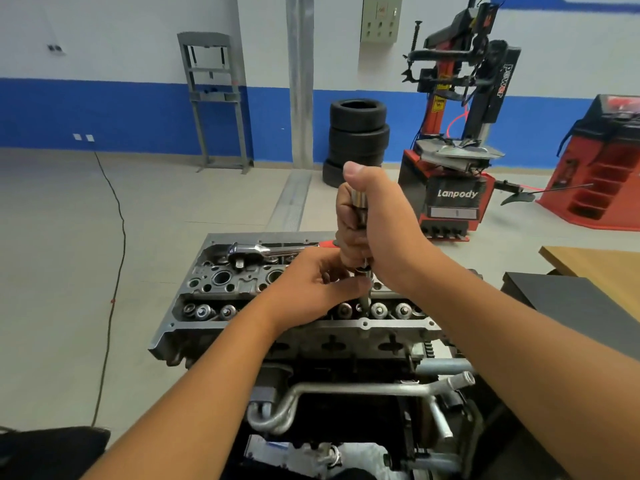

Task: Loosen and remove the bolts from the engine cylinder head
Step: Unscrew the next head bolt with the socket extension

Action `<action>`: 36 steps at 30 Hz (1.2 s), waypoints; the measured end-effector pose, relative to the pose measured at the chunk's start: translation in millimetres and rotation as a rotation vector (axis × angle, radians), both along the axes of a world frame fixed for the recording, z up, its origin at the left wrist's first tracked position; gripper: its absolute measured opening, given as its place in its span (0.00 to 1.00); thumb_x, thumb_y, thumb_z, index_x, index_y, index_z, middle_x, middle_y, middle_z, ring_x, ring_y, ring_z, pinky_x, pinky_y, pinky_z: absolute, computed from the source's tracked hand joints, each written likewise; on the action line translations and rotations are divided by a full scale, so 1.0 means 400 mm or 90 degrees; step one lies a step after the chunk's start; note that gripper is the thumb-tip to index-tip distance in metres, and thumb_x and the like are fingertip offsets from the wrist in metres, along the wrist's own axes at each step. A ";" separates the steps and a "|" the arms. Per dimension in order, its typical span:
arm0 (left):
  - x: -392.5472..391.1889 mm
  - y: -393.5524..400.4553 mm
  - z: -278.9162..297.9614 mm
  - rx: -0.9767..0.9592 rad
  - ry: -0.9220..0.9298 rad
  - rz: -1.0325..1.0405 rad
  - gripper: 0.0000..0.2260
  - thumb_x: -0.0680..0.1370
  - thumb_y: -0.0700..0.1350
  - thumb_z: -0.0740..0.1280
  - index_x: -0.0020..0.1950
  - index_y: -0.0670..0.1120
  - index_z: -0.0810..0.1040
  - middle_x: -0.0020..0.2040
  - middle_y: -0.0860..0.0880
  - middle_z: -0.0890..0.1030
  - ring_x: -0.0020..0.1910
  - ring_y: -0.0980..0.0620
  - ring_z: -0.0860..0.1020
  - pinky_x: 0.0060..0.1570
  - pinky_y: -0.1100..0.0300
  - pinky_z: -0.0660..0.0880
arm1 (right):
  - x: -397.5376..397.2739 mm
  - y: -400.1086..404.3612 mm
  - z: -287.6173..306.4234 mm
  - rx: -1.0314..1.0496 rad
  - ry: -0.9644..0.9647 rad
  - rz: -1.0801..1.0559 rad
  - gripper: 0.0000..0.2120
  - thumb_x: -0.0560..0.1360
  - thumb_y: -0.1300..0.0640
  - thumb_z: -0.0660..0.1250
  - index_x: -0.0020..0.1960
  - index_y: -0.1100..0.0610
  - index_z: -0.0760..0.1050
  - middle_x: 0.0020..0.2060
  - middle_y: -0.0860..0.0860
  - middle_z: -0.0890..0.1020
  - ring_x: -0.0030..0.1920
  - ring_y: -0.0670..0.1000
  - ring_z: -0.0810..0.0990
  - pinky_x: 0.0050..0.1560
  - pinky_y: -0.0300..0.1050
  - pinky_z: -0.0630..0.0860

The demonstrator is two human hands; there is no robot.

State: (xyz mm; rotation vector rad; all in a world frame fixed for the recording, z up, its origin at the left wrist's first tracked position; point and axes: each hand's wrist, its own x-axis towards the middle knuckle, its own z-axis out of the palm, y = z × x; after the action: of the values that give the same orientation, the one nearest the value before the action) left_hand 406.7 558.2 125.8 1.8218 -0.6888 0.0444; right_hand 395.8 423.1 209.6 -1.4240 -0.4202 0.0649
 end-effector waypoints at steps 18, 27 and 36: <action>-0.015 -0.047 -0.040 -0.023 -0.086 0.043 0.06 0.83 0.45 0.65 0.57 0.51 0.80 0.48 0.52 0.81 0.48 0.48 0.79 0.55 0.52 0.77 | 0.223 -0.074 -0.029 -0.781 -0.312 0.003 0.17 0.79 0.44 0.71 0.61 0.55 0.81 0.53 0.49 0.84 0.50 0.48 0.83 0.51 0.43 0.79; -0.023 -0.037 -0.041 -0.004 -0.114 0.077 0.04 0.84 0.48 0.66 0.57 0.55 0.79 0.44 0.48 0.79 0.44 0.47 0.76 0.48 0.50 0.76 | 0.323 0.000 -0.151 -1.036 -0.504 -0.039 0.22 0.78 0.34 0.58 0.54 0.51 0.78 0.41 0.44 0.69 0.42 0.50 0.75 0.44 0.49 0.75; -0.024 -0.026 -0.044 0.009 -0.075 0.051 0.03 0.84 0.59 0.63 0.55 0.66 0.77 0.41 0.53 0.79 0.39 0.52 0.76 0.44 0.64 0.74 | 0.230 -0.152 -0.056 -0.757 -0.393 -0.295 0.13 0.82 0.44 0.61 0.43 0.49 0.71 0.35 0.47 0.76 0.36 0.50 0.78 0.31 0.44 0.67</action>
State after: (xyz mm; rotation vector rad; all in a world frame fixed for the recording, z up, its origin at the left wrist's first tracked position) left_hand 397.3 548.0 108.3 1.8705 -0.6996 0.2007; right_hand 487.9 362.5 187.4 -2.6988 -0.5715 -0.6122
